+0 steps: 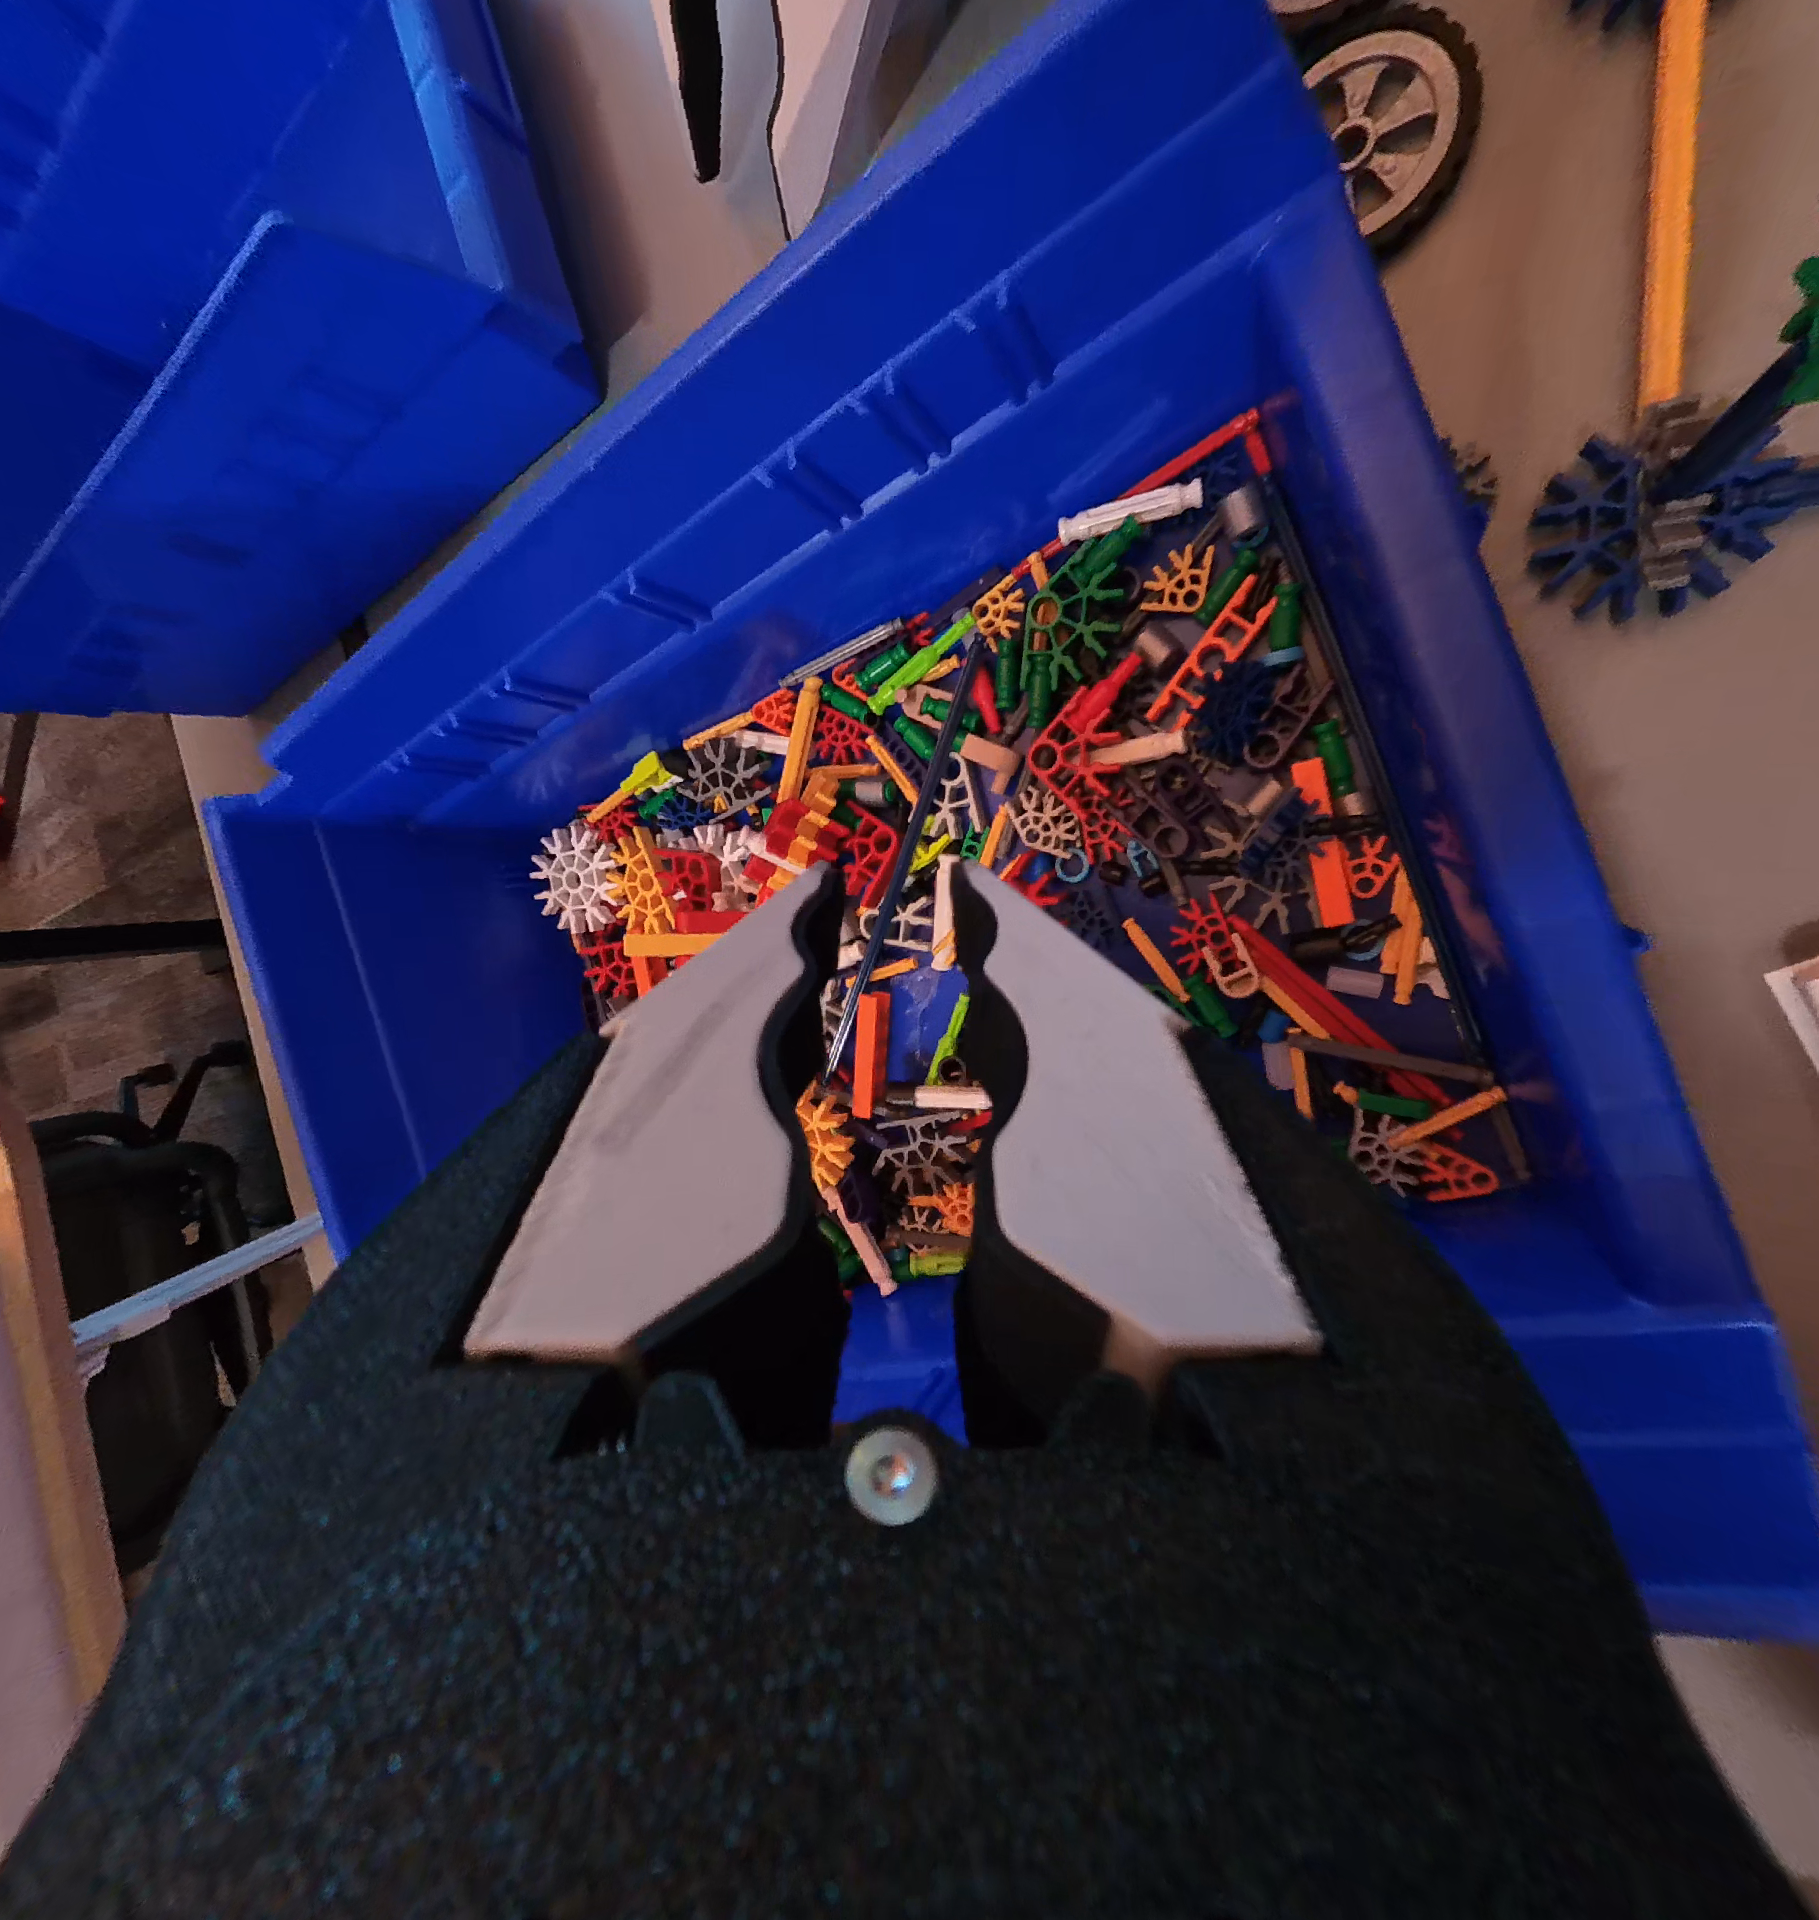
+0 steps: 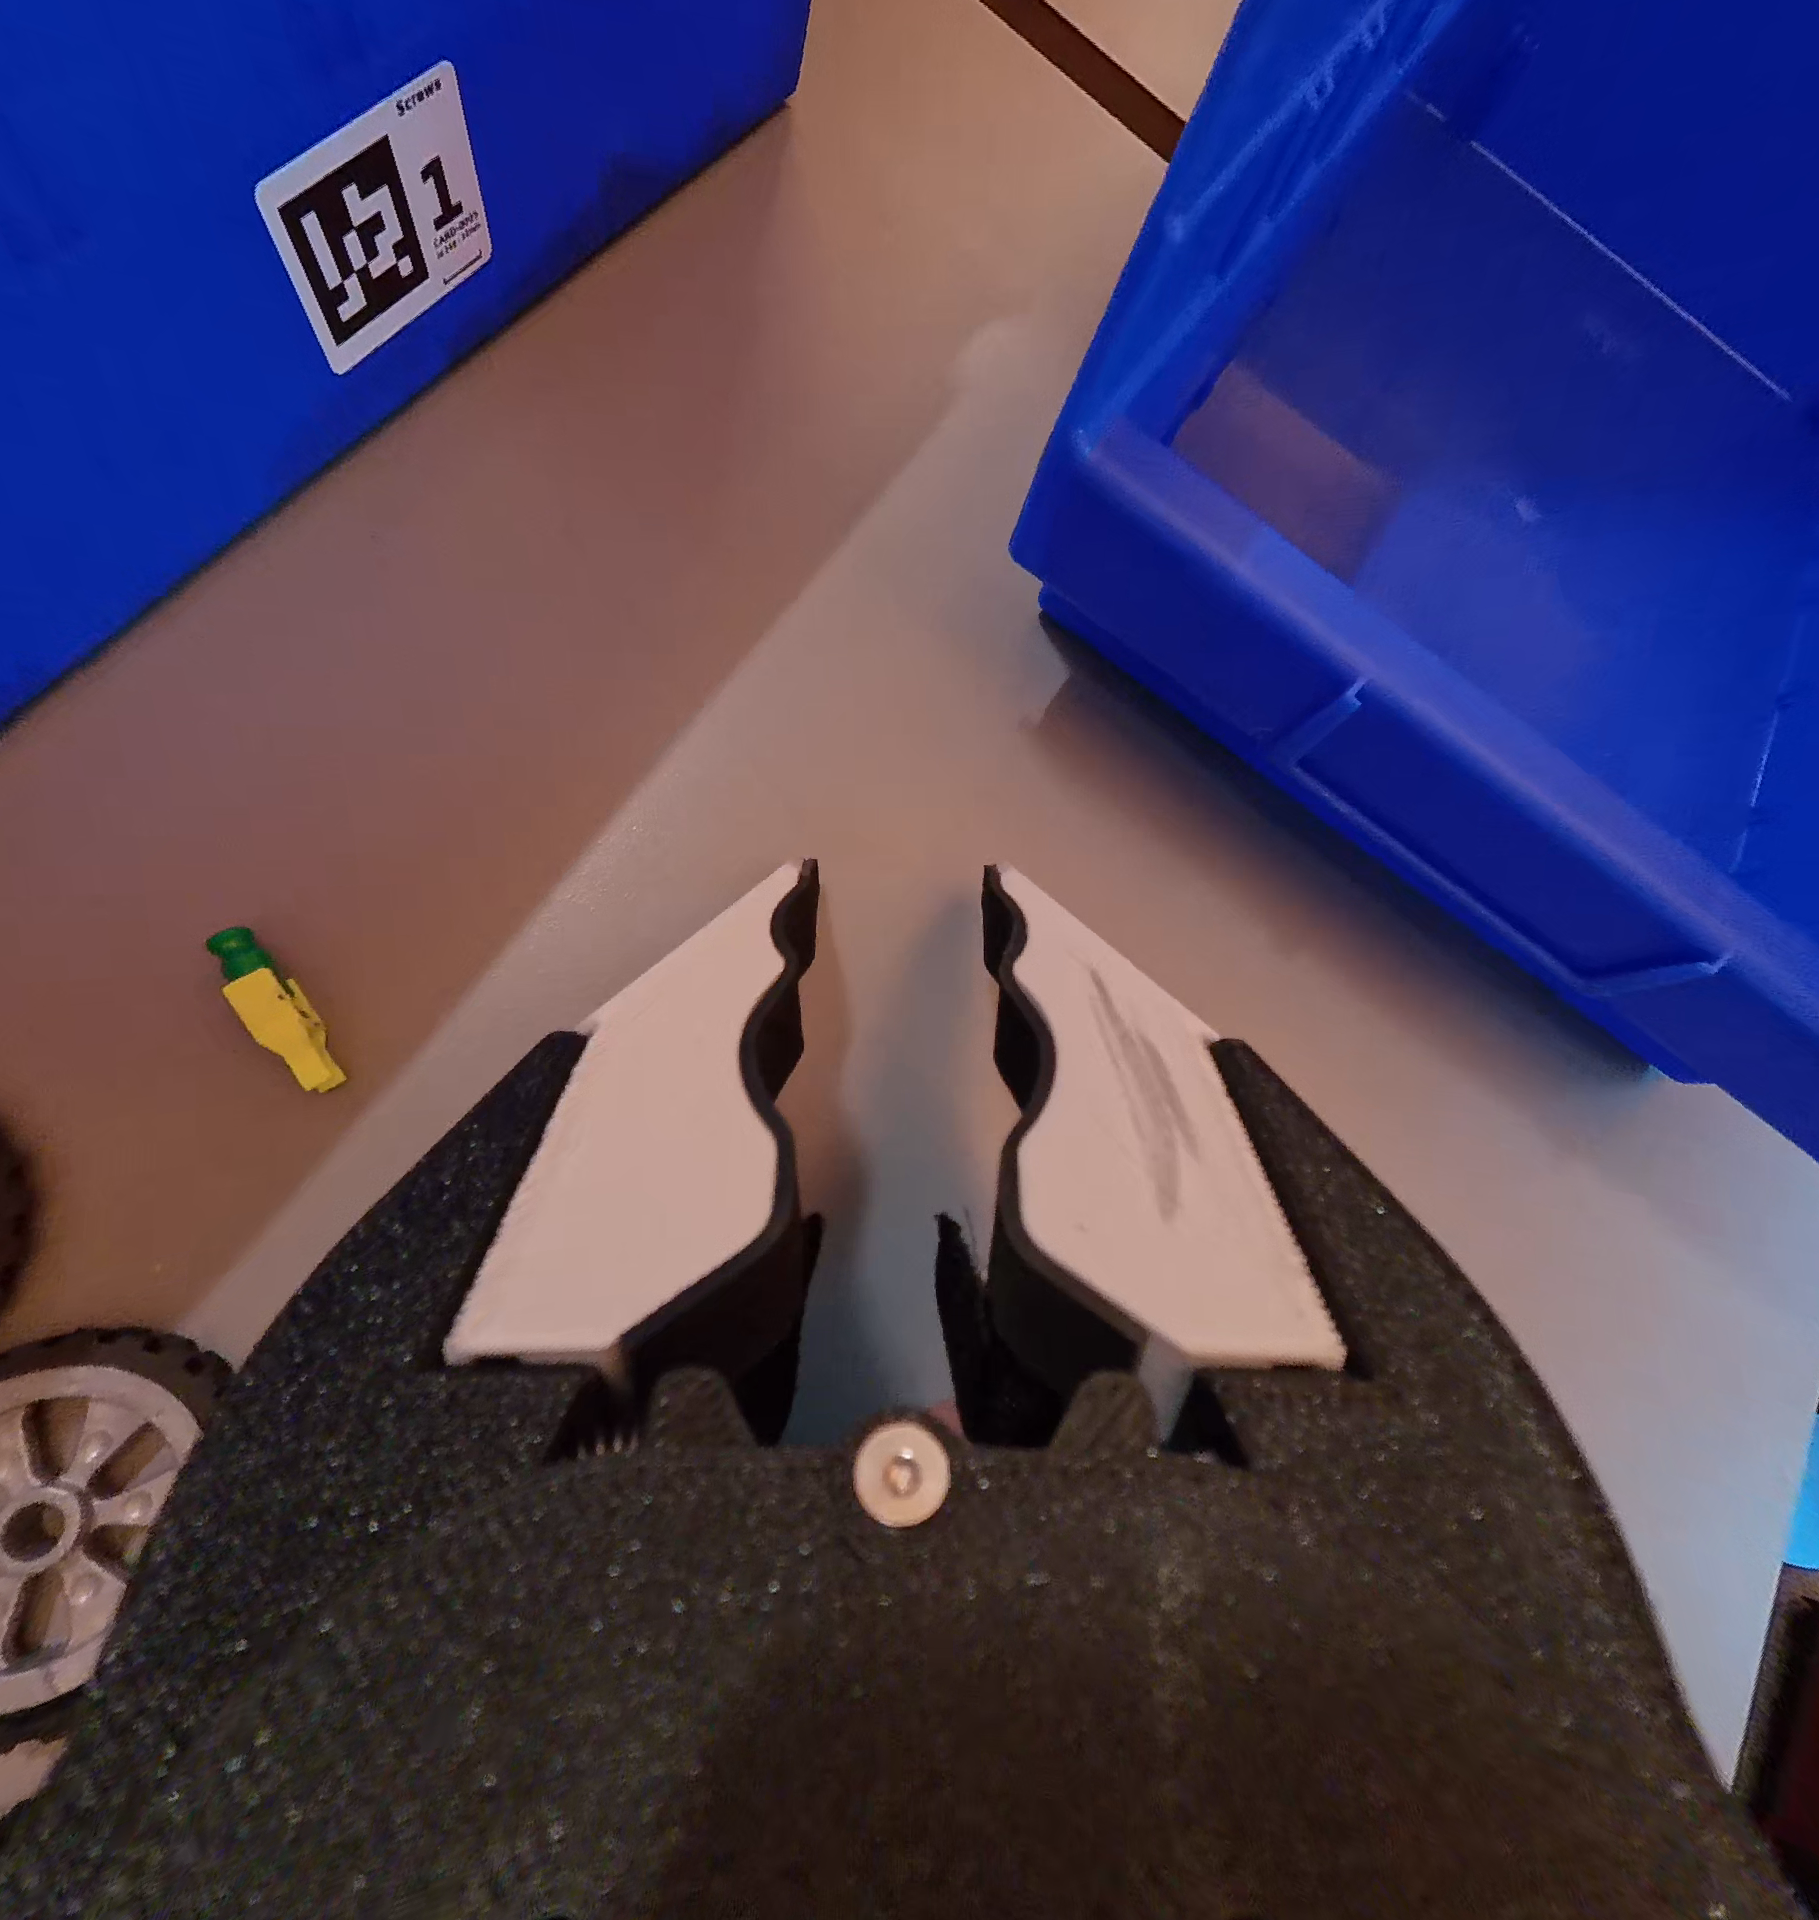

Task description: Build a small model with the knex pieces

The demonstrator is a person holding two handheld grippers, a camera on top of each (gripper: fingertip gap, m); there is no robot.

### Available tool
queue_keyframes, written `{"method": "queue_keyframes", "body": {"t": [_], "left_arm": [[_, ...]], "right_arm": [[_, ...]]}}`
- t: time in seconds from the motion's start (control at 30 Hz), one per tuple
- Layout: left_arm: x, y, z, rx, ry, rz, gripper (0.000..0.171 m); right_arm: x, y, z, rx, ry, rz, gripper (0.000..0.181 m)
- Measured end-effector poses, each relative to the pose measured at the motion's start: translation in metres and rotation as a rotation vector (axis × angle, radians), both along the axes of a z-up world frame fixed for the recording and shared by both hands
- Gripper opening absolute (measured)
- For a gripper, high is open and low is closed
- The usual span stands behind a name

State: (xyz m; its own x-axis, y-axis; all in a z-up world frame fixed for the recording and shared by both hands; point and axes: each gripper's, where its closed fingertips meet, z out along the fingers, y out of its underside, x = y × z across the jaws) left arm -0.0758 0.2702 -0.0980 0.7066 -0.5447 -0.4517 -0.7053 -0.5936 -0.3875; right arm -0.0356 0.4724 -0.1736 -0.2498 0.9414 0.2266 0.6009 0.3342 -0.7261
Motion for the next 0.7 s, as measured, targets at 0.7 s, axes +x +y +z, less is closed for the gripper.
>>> {"method": "queue_keyframes", "body": {"t": [0.7], "left_arm": [[-0.003,-0.007,0.027,0.06,0.046,0.02,0.019]], "right_arm": [[0.0,0.001,0.0,0.002,0.001,-0.002,0.031]]}}
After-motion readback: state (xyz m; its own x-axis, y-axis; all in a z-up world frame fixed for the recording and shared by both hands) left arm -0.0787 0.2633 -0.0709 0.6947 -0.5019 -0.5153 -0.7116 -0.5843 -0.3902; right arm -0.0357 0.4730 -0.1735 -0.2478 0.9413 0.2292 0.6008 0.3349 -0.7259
